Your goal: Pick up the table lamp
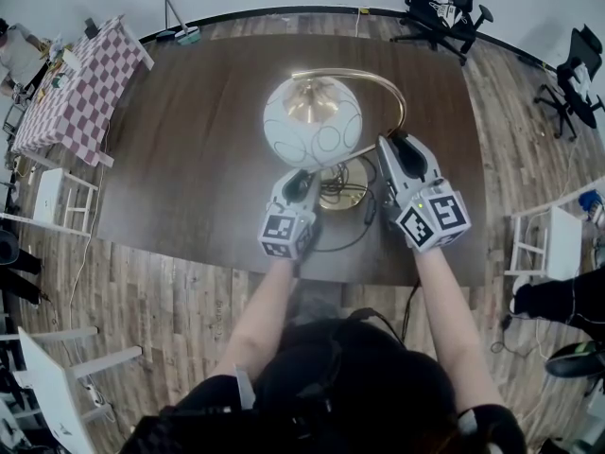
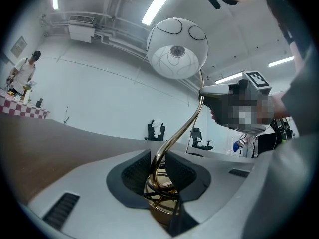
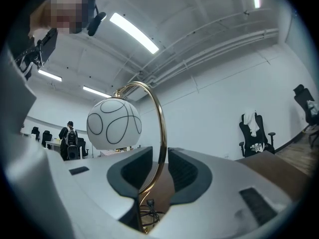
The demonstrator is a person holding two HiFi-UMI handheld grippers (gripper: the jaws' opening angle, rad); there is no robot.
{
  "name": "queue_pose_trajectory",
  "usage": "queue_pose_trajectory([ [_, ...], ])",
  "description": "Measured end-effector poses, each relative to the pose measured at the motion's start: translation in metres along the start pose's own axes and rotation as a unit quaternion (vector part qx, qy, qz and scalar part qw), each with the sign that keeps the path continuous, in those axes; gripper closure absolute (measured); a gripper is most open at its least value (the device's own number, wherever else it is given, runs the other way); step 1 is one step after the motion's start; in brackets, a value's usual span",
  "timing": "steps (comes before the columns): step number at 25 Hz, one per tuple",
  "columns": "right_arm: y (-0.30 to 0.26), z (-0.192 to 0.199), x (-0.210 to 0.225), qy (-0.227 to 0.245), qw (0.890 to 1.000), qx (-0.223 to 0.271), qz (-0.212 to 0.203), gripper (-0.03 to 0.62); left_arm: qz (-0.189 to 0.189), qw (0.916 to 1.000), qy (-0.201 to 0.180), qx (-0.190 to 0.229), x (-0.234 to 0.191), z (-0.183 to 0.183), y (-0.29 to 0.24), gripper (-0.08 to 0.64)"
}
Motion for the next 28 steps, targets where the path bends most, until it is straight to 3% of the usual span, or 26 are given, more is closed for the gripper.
queue_pose_trajectory([
  [16,-0.020,-0.020,0.005,0.018,1.000,0.004,-0.008,0.565,0.018,0.9998,0.002,-0.005,0.002,0.000,-0.008,0.469],
  [28,-0.019,-0.022,0.007,-0.032,0.999,0.036,-0.013,0.577,0.010,0.9999,-0.012,-0.001,0.004,-0.003,-0.009,0.495],
])
Point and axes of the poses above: the fingertips, and each gripper's own axes: y backward along the fingers, x to its right, z out of its underside, the point moved 2 cm from there along y, backward along the fingers, and after that the axes turned 9 degrees about -z, right-handed, at the moved point
